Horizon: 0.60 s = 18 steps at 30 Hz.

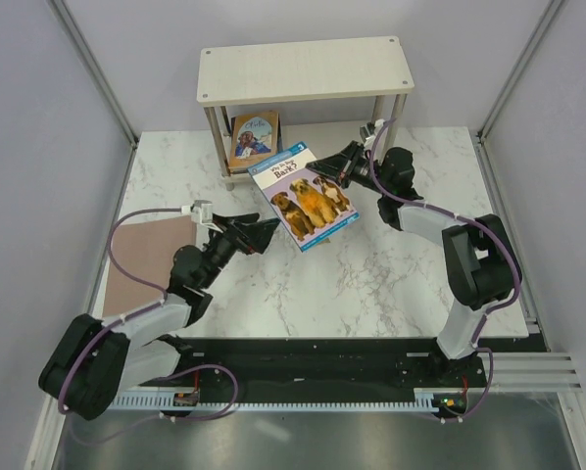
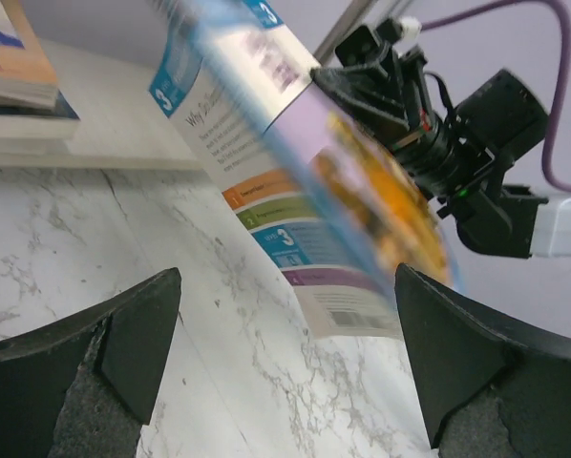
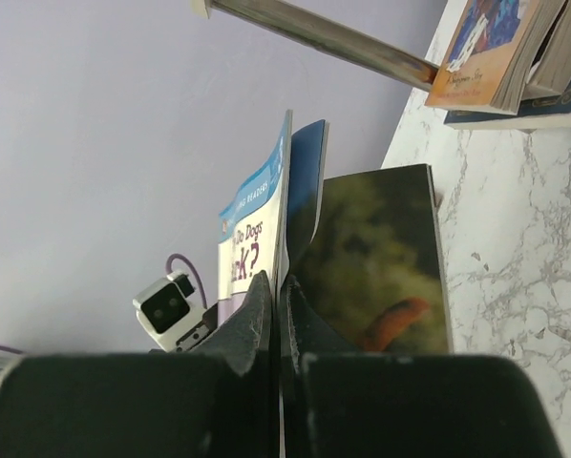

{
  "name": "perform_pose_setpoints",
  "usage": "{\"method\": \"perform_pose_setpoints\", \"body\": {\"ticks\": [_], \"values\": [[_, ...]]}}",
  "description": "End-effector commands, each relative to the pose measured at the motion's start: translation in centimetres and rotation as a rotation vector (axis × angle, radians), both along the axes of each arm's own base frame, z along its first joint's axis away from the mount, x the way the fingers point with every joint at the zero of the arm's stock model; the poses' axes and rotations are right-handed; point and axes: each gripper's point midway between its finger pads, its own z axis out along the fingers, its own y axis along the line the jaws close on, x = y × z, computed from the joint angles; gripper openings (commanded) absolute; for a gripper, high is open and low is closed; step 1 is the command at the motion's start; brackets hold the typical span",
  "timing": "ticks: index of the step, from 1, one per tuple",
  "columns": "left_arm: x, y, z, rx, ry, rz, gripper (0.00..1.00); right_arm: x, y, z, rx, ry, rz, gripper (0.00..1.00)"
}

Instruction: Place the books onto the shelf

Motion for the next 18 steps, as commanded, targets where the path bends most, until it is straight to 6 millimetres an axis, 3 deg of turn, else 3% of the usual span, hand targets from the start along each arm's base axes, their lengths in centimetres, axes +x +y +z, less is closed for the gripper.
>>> {"method": "perform_pose_setpoints", "body": {"ticks": [1,2,5,9,11,17,18], "values": [[0.8,3.9,2.1,-0.003,-0.024,0.211,1.00,0.7,0.3,1.7,0.003,-0.102,-0.009,0.00],[0.8,4.1,1.5,0.022,-0.002,0.221,1.00,0.8,0.3,1.8,0.005,-0.100,-0.010,0.00],[0.6,4.3,2.3,0.026,-0.024,0.220,1.00,0.7,0.3,1.6,0.014,-0.093,-0.009,0.00],[0.7,3.2,2.6,0.022,-0.026,0.168,1.00,0.5,0.2,1.8,0.032,-0.096,-0.005,0.00],[0.9,2.8,1.7,0.000,0.004,0.149,1.00,0.5,0.3,2.1,0.036,-0.102,0.002,0.00],[0.1,1.5,2.6,-0.114,-0.097,0.012,1.00,0.1,0.6,3.1,0.055,-0.118,0.018,0.00],[-0.2,0.5,1.6,-0.100,-0.099,-0.055,1.00,-0.1,0.6,3.2,0.060,-0.118,0.023,0.00]]}}
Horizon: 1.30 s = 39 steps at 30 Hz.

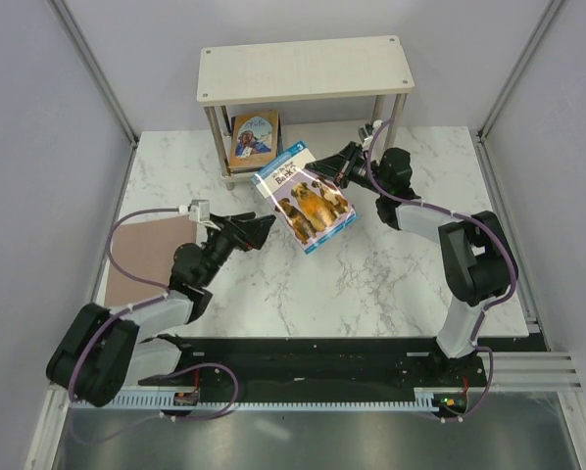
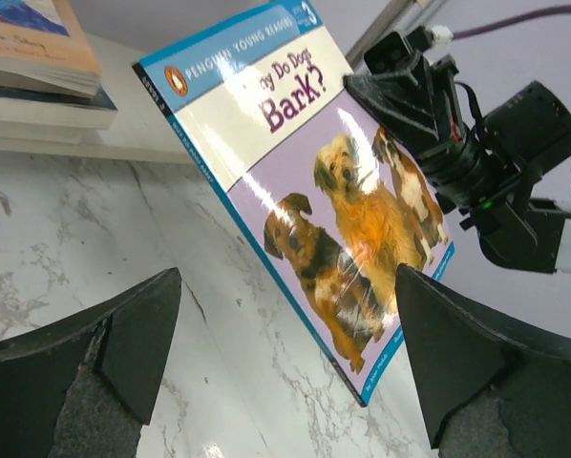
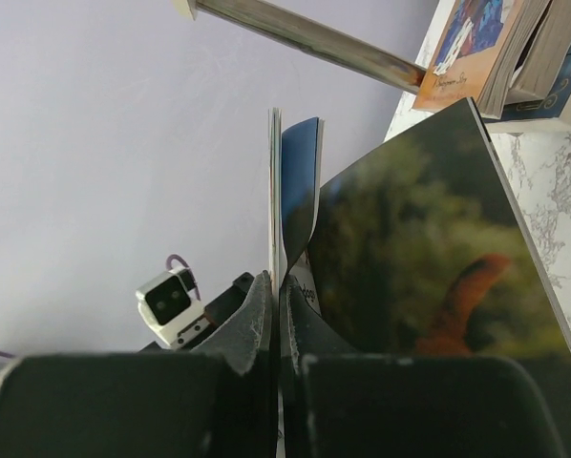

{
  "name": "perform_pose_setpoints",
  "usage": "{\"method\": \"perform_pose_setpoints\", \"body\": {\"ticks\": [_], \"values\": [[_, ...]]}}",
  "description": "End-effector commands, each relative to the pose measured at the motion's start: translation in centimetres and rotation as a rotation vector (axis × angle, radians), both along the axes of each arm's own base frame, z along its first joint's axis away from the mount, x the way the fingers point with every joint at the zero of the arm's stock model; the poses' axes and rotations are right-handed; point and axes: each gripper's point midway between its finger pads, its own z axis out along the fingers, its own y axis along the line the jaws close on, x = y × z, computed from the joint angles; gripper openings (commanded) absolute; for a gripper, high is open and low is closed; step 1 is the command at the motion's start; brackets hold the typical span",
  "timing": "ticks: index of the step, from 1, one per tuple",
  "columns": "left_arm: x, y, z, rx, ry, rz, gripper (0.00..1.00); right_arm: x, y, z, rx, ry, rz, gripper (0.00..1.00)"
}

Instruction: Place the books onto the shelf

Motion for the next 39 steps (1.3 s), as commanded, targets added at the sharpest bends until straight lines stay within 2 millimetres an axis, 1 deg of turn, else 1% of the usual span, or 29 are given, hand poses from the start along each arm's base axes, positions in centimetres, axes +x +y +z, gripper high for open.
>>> {"method": "perform_pose_setpoints", "body": {"ticks": [1,2,3,4,6,9,13,16,17,18,20,21,23,24,25,26,27,28,29,30,31,32,33,34,35,36,37,38,39], "values": [[-2.1,-1.9,4.1,-0.122,-0.224,-0.185,1.00,-0.7,0.4,3.8,0.069,-0.109,0.033,0.00],[-2.5,-2.2,4.7,-0.136,-0.263,-0.217,1.00,-0.8,0.5,3.8,0.069,-0.109,0.038,0.00],[-2.7,-2.8,4.3,-0.138,-0.252,-0.269,1.00,-0.9,0.5,3.8,0.072,-0.108,0.043,0.00],[-2.0,-3.6,4.2,-0.129,-0.250,-0.296,1.00,-1.0,0.5,3.8,0.074,-0.107,0.047,0.00],[-2.0,-4.5,4.2,-0.115,-0.253,-0.350,1.00,-1.2,0.6,3.9,0.078,-0.114,0.055,0.00],[-1.7,-4.8,4.4,-0.092,-0.282,-0.350,1.00,-1.3,0.7,3.7,0.075,-0.110,0.062,0.00],[-1.7,-4.9,5.5,-0.085,-0.324,-0.356,1.00,-1.5,1.0,3.4,0.066,-0.107,0.071,0.00],[-1.5,-5.4,6.1,-0.093,-0.335,-0.380,1.00,-1.9,1.7,2.9,0.066,-0.096,0.093,0.00],[-1.1,-5.6,5.8,-0.093,-0.324,-0.384,1.00,-2.2,2.2,2.7,0.067,-0.092,0.106,0.00],[-0.9,-5.8,6.3,-0.099,-0.333,-0.389,0.99,-2.3,2.4,2.6,0.067,-0.090,0.112,0.00],[-0.4,-6.3,6.2,-0.103,-0.326,-0.401,0.95,-3.0,3.2,2.3,0.065,-0.086,0.133,0.00],[-0.2,-6.5,6.8,-0.104,-0.343,-0.406,0.93,-3.1,3.4,2.3,0.065,-0.086,0.138,0.00],[-0.2,-6.5,7.5,-0.092,-0.380,-0.398,0.71,-3.6,3.9,1.8,0.064,-0.074,0.152,0.00],[-0.3,-6.3,7.8,-0.090,-0.395,-0.385,0.50,-3.7,4.0,1.6,0.062,-0.070,0.156,0.00],[-0.4,-6.2,8.2,-0.090,-0.409,-0.374,0.16,-3.8,4.1,1.3,0.057,-0.067,0.163,0.00],[-0.5,-5.7,8.4,-0.088,-0.419,-0.349,0.02,-4.0,4.1,1.0,0.045,-0.073,0.173,0.00],[-0.9,-5.3,9.3,-0.092,-0.444,-0.337,0.02,-4.0,4.1,0.7,0.029,-0.081,0.173,0.00],[-0.8,-4.7,9.6,-0.090,-0.452,-0.324,0.02,-3.9,4.0,0.0,-0.004,-0.052,0.171,0.03],[-1.0,-4.6,9.7,-0.090,-0.443,-0.351,0.02,-3.7,3.9,-0.6,-0.037,-0.054,0.163,0.08],[-0.9,-4.4,9.8,-0.084,-0.432,-0.360,0.02,-3.4,3.8,-1.3,-0.095,-0.102,0.149,0.18],[-0.8,-4.0,9.6,-0.064,-0.426,-0.379,0.02,-3.3,3.2,-2.5,-0.160,-0.067,0.135,0.22],[-0.6,-3.9,9.9,-0.058,-0.421,-0.394,0.02,-3.1,2.9,-2.7,-0.200,-0.077,0.120,0.28],[-0.4,-3.8,9.8,-0.040,-0.415,-0.410,0.02,-2.4,2.3,-3.1,-0.272,-0.143,0.082,0.40],[-0.2,-3.8,8.9,-0.007,-0.377,-0.447,0.02,-2.7,1.5,-3.5,-0.327,-0.124,0.069,0.46],[0.1,-3.9,9.4,0.013,-0.392,-0.468,0.02,-2.6,1.0,-3.3,-0.359,-0.148,0.051,0.51],[0.2,-4.0,9.3,0.033,-0.387,-0.495,0.02,-2.6,0.5,-3.2,-0.396,-0.175,0.040,0.61],[0.4,-4.1,8.0,0.073,-0.357,-0.559,0.02,-2.5,-0.6,-2.9,-0.447,-0.210,0.011,0.66],[0.5,-4.2,8.8,0.084,-0.373,-0.602,0.02,-2.5,-1.3,-2.7,-0.465,-0.229,-0.002,0.71],[0.4,-4.3,9.0,0.099,-0.385,-0.649,0.02,-2.5,-1.9,-2.6,-0.476,-0.240,-0.010,0.80]]}}
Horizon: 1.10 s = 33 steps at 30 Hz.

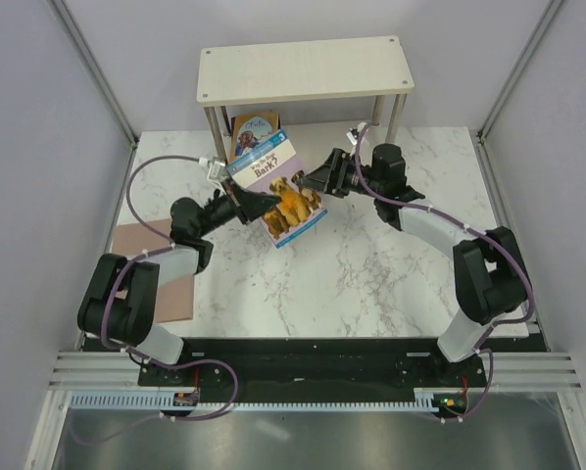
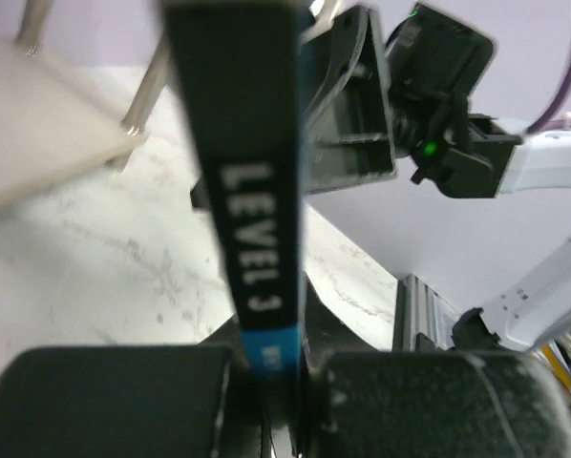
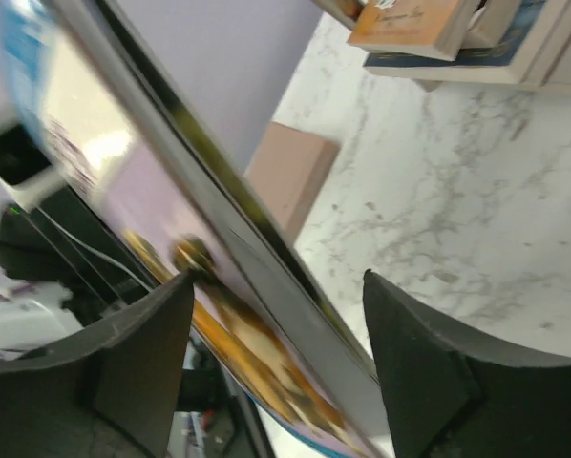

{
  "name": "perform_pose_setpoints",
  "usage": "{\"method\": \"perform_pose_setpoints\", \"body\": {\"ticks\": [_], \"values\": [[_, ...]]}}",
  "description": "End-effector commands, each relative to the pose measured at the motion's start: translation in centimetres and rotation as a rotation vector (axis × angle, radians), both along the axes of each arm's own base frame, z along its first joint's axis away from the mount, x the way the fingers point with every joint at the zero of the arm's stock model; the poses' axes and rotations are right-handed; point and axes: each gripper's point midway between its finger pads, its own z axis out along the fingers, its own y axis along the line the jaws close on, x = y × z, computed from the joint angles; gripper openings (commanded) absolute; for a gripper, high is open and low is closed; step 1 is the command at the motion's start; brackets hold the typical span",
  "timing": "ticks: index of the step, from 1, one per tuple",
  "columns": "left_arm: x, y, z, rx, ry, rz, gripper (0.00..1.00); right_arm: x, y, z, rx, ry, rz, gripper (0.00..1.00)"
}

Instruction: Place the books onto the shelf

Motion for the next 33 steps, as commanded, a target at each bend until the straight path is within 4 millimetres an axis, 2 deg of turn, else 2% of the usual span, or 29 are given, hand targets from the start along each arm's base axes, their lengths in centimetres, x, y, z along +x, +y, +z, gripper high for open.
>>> {"method": "perform_pose_setpoints", "body": {"ticks": [1,2,6,10,17,22,23,24,28,29,31,33], "values": [[-1.5,0.1,6.3,0.021,-0.342,-0.262,0.02,-0.1,-4.3,0.8,-0.196,-0.163,-0.054,0.84],[-2.2,0.2,8.1,-0.004,-0.392,-0.314,0.02,-0.3,-5.0,0.6,-0.206,-0.167,-0.057,0.91],[-1.9,0.2,7.3,0.071,-0.376,-0.447,0.02,-1.0,-7.2,1.2,-0.202,-0.196,-0.059,0.98],[-2.6,0.3,7.2,0.109,-0.416,-0.475,0.02,-2.6,-7.2,0.3,-0.212,-0.224,-0.006,0.98],[-2.6,0.3,7.5,0.120,-0.429,-0.489,0.02,-5.3,-6.0,0.6,-0.104,-0.260,0.105,0.98],[-2.2,0.2,7.4,0.122,-0.417,-0.497,0.02,-6.9,-6.8,1.6,-0.121,-0.331,0.084,0.98],[-2.2,0.2,7.4,0.121,-0.417,-0.498,0.02,-7.2,-7.1,2.5,-0.128,-0.357,0.069,0.98],[-2.0,0.2,7.2,0.119,-0.408,-0.498,0.02,-7.2,-7.6,1.9,-0.166,-0.351,0.046,0.98],[-1.7,0.1,7.1,0.115,-0.398,-0.497,0.02,-8.1,-8.6,2.9,-0.203,-0.393,0.000,0.98],[-1.6,0.1,7.0,0.113,-0.393,-0.497,0.02,-8.5,-8.5,3.8,-0.191,-0.417,0.000,0.98],[-1.6,0.0,7.1,0.112,-0.392,-0.497,0.02,-9.2,-8.3,4.2,-0.161,-0.422,0.025,0.98],[-1.6,-0.1,7.1,0.106,-0.391,-0.495,0.02,-9.1,-8.1,3.9,-0.157,-0.404,0.040,0.98]]}}
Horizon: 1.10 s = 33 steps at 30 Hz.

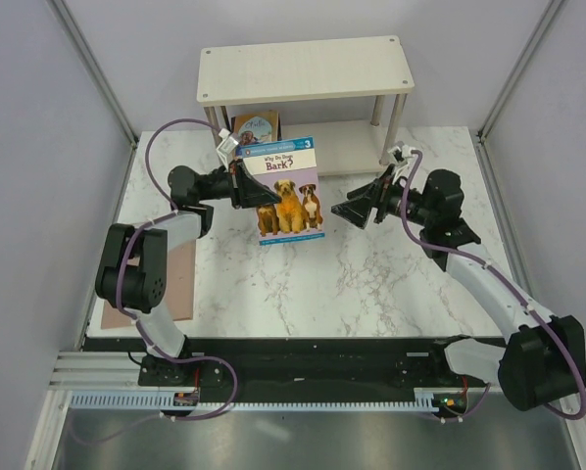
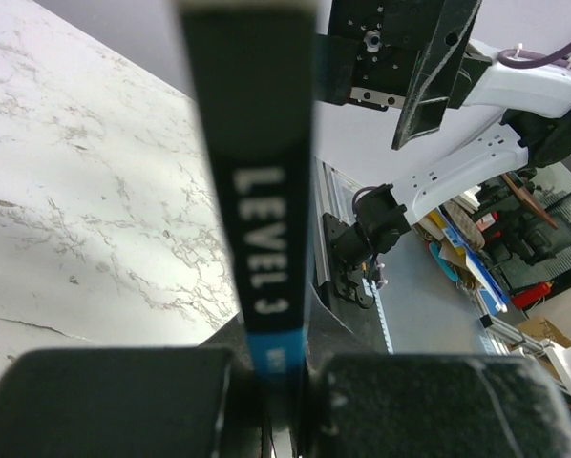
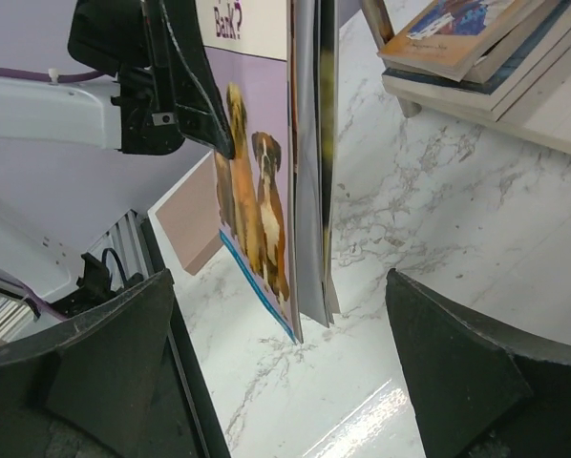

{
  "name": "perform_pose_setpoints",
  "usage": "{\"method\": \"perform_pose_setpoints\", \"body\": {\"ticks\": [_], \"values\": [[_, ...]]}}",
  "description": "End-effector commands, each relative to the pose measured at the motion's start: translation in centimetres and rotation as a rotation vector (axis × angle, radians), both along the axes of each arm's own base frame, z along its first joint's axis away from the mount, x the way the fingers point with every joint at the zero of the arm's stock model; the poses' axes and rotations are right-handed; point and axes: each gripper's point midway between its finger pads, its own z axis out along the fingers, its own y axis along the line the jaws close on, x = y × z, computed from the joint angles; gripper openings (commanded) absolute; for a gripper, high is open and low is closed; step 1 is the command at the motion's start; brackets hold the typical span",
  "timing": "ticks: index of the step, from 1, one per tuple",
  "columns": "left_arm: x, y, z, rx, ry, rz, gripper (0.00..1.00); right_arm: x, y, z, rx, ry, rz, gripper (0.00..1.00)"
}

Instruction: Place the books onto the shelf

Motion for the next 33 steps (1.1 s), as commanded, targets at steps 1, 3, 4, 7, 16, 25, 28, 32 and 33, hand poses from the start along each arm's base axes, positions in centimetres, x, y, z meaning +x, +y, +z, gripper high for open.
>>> {"method": "perform_pose_setpoints", "body": {"ticks": [1,3,4,7,16,25,28,32,33], "values": [[-1.3,0.0,3.9,-0.073,-0.363,-0.012,0.02,-0.4,0.4,-1.0,-0.015,0.002,0.037,0.98],[-1.6,-0.3,4.1,-0.075,-0.369,-0.021,0.02,-0.4,0.7,-2.1,-0.020,0.027,0.051,0.98],[-1.7,-0.4,4.3,-0.079,-0.371,-0.022,0.02,-0.6,0.9,-2.4,-0.022,0.029,0.062,0.98],[-2.1,-0.7,4.6,-0.081,-0.379,-0.035,0.02,-1.1,1.7,-3.4,-0.033,0.041,0.088,0.98],[-3.0,-1.5,5.2,-0.095,-0.382,-0.059,0.02,-1.7,3.3,-5.4,-0.024,0.077,0.137,0.98],[-3.5,-1.7,5.9,-0.104,-0.362,-0.066,0.02,-1.3,3.9,-6.9,0.011,0.078,0.145,0.98],[-3.5,-1.8,5.8,-0.102,-0.357,-0.075,0.02,-1.0,4.3,-5.7,0.078,0.028,0.157,0.98],[-3.2,-2.1,4.8,-0.094,-0.323,-0.082,0.02,-1.0,4.8,-4.4,0.186,0.017,0.184,0.94],[-3.2,-2.1,4.7,-0.093,-0.318,-0.084,0.02,-1.0,5.0,-4.0,0.204,0.019,0.195,0.87]]}}
